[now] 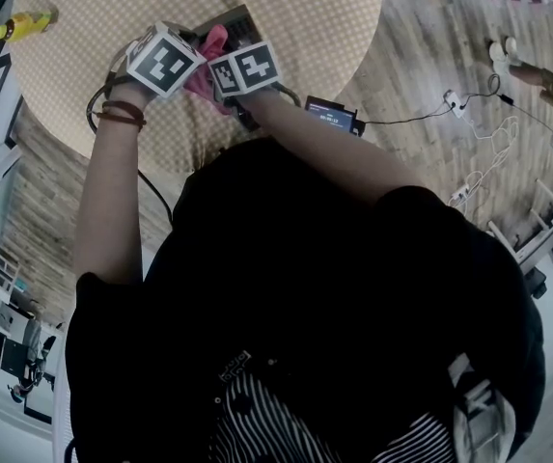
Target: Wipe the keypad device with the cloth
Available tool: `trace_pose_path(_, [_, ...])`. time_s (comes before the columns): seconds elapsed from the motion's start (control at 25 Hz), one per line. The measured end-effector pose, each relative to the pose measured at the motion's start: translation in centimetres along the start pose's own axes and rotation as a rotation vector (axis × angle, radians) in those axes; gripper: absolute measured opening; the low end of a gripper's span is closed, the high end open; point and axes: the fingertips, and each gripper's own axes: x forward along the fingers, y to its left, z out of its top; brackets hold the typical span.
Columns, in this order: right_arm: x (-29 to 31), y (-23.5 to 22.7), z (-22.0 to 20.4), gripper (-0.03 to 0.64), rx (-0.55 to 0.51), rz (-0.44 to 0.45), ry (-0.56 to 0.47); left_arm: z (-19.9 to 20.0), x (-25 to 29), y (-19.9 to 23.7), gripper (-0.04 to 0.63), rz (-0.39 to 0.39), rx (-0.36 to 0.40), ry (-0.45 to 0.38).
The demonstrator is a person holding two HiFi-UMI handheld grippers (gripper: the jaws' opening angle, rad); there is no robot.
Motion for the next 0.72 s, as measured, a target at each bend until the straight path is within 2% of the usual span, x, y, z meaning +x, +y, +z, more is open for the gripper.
trace_pose_path(0.16, [0.8,-1.3,-2.3,0.064,0.072,-0.007,0.046,0.8,-1.4,-0.7,0.006,-0.012,-0.003,0.006])
trace_pose_path(0.44, [1.6,-2.1,-4.0,0.064,0.047,-0.051,0.099,0.5,-1.4,-0.6,0.006,-0.010,0.004,0.015])
trace_pose_path(0.56, [1.1,-1.9,-3.5,0.064,0.041,-0.069,0.092,0.7,-1.6,-0.7,0.006,-0.002,-0.001,0.012])
trace_pose_path(0.72, [-0.3,-1.1,-1.6,0.064,0.013,-0.074,0.031,1.1,-1.6,-1.0,0.006,0.009,-0.005,0.000])
